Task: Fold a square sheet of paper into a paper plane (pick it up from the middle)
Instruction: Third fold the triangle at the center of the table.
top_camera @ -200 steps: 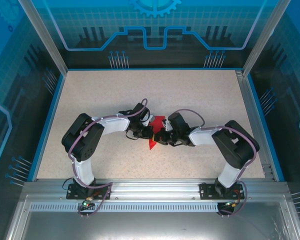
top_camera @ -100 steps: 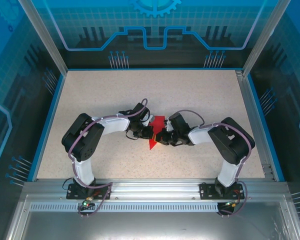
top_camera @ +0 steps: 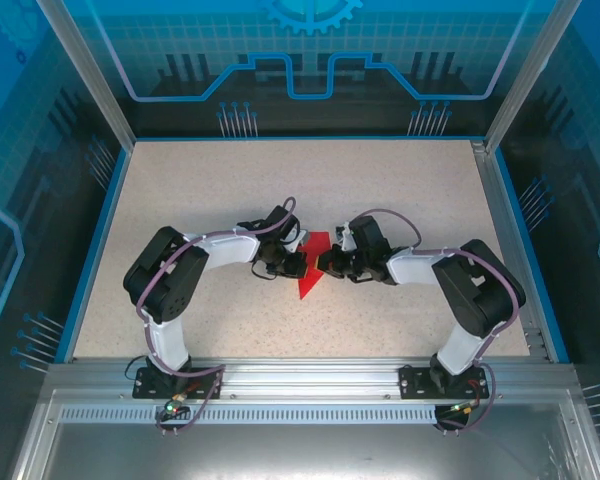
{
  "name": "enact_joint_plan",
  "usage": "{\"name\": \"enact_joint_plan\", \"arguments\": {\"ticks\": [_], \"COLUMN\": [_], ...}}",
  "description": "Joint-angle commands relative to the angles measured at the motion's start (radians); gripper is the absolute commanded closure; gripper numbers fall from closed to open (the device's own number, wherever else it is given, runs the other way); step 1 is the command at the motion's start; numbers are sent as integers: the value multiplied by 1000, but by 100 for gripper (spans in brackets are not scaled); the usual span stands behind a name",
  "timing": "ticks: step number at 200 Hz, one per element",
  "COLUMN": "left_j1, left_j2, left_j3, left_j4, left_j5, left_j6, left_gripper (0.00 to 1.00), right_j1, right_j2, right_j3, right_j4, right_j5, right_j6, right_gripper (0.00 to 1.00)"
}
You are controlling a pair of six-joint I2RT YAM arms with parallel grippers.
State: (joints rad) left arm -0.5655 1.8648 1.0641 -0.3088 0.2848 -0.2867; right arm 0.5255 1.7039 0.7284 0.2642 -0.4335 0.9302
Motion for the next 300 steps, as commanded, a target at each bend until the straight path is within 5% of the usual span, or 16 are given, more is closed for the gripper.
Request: {"name": "enact_joint_plan", "arguments": {"ticks": [1, 95, 152, 300], "left_j1": [3, 3, 3, 4], "left_j2": [49, 44, 43, 40], "left_j3": [-1, -7, -9, -9], "left_j4": [-54, -58, -60, -64], "left_j5": [-14, -19, -24, -30], "left_j6": [21, 21, 23, 31], "left_gripper": [92, 92, 92, 93], "right_j1": [-18, -19, -55, -93], "right_j2": [14, 141, 7, 77], "right_j3": [21, 33, 54, 102], "right_j4": [-23, -68, -132, -204], "right_j5": [-41, 13, -3, 31], "right_j6": [-35, -55, -82, -127], "right_gripper": [99, 99, 98, 98]}}
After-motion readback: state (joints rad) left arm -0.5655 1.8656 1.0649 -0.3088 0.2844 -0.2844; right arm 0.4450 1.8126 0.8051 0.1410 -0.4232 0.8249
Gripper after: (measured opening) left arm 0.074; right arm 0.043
